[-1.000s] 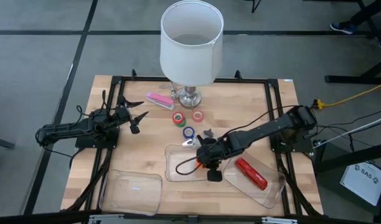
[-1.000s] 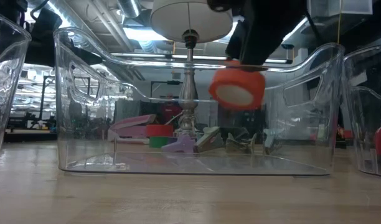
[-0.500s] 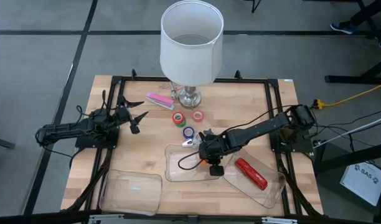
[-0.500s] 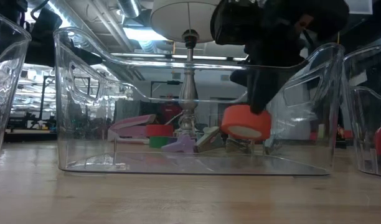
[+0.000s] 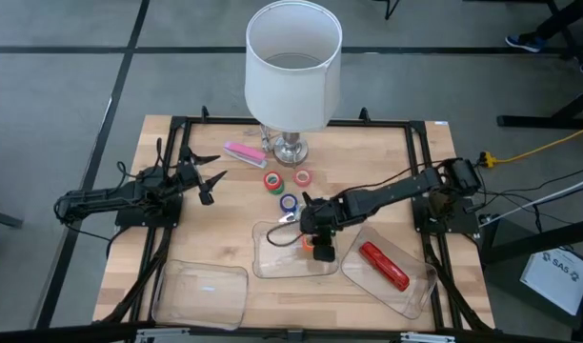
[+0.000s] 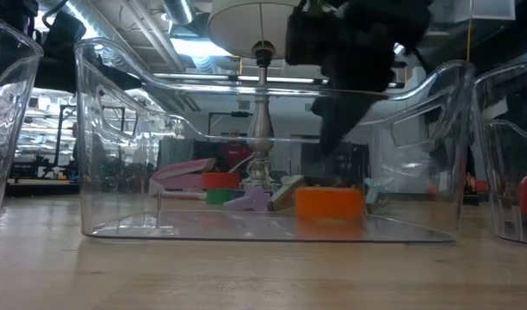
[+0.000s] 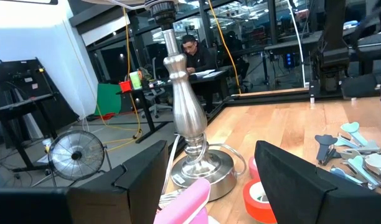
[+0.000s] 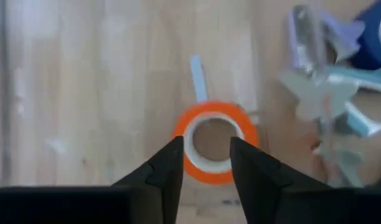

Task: Pick and place Stapler, Stapler remover, tape
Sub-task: Put the red tape into the top transparent bin

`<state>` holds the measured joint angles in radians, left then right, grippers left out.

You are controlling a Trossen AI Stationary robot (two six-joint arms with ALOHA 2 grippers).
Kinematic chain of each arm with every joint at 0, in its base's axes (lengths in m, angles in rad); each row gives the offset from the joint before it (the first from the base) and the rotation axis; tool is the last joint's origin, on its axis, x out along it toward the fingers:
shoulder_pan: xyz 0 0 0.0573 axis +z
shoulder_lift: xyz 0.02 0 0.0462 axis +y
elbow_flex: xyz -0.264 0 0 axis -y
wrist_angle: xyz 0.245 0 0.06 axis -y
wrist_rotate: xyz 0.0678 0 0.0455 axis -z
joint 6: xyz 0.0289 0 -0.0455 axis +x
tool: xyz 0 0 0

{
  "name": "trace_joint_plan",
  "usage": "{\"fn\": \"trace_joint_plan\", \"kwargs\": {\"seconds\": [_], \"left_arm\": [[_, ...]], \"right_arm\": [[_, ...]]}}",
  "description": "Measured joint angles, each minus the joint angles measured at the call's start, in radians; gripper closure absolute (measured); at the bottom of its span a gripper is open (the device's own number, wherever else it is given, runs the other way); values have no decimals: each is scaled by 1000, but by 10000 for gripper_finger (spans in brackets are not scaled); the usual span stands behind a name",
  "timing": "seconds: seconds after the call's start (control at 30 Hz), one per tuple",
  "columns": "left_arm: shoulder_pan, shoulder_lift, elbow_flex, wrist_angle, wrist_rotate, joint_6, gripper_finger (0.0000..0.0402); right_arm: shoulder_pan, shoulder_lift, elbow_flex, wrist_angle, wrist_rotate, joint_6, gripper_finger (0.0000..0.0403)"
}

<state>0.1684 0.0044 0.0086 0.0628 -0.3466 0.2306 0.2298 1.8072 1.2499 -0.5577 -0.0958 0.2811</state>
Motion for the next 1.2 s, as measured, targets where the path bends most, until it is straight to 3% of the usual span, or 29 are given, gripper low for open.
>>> {"fn": "trace_joint_plan", "kwargs": {"seconds": [0.2,0.37,0.63,0.83,1.2], "left_arm": [[0,0,0,0,0,0,162],[0,0,0,0,0,0,162],[0,0,0,0,0,0,162],[0,0,0,0,0,0,162],[0,0,0,0,0,0,162]], "right_arm": [[-54,0,135,2,-93,2,223],[-88,-1,262,1,-94,-69,204],[-139,-1,330,82,107,-288,204],[-167,48,331,190,237,-365,204],[-167,175,330,368,234,-353,204]]}}
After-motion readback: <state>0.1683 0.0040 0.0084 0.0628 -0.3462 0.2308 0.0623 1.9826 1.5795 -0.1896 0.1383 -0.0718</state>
